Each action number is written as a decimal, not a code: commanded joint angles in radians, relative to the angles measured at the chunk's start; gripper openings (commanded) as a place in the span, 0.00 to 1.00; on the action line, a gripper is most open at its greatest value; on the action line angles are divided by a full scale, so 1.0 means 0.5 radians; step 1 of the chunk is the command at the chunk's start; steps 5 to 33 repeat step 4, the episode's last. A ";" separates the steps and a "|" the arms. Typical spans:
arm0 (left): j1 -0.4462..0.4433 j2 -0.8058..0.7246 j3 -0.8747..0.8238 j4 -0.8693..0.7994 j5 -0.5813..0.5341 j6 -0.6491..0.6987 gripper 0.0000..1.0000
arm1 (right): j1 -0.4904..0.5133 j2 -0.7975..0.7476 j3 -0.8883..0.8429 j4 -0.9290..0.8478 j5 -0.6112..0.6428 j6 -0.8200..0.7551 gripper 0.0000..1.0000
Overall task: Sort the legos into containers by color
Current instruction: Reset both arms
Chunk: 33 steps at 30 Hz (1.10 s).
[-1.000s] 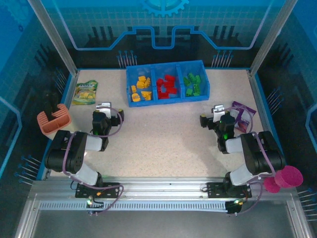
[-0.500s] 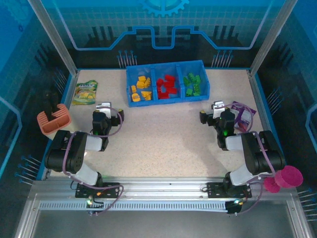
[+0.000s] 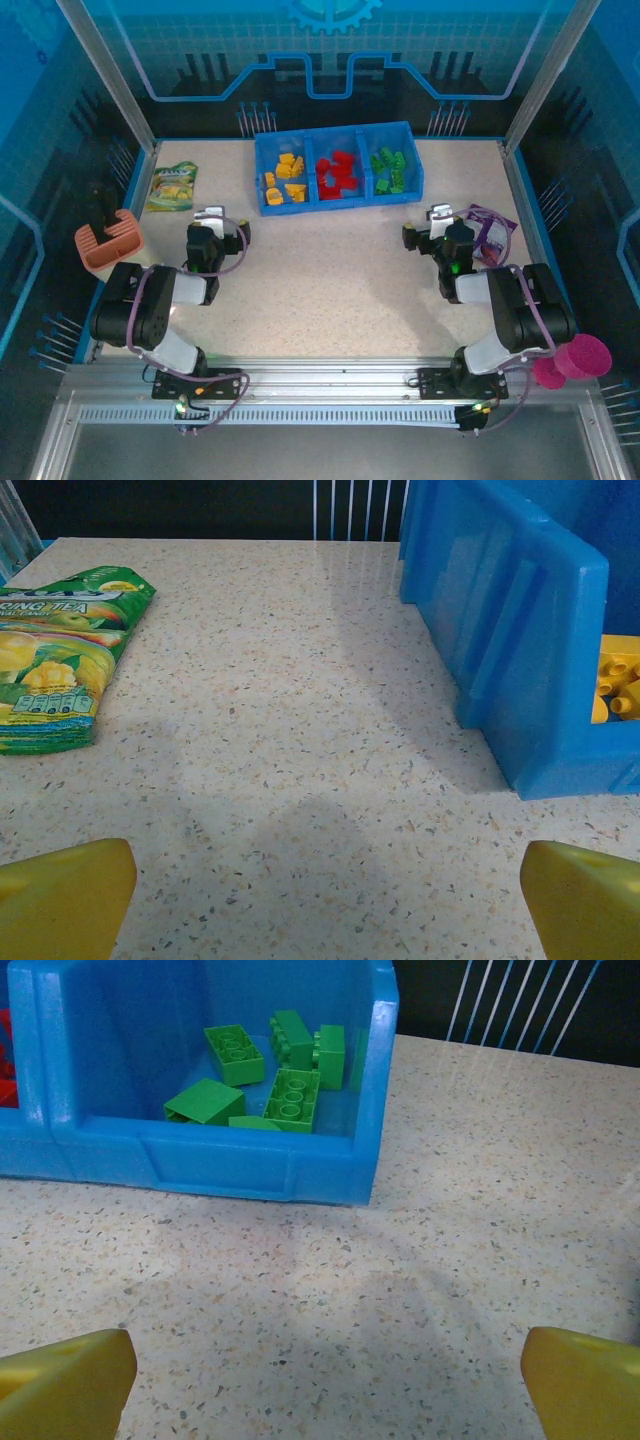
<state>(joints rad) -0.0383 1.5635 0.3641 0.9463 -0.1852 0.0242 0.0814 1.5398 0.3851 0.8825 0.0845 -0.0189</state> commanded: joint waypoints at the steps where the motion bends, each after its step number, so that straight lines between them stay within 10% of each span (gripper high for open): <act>1: 0.013 -0.009 0.025 -0.007 0.041 -0.045 0.99 | -0.039 0.013 0.047 -0.010 -0.054 0.017 1.00; 33: 0.015 -0.008 0.026 -0.007 0.042 -0.045 0.99 | -0.039 0.010 0.032 0.014 -0.058 0.016 1.00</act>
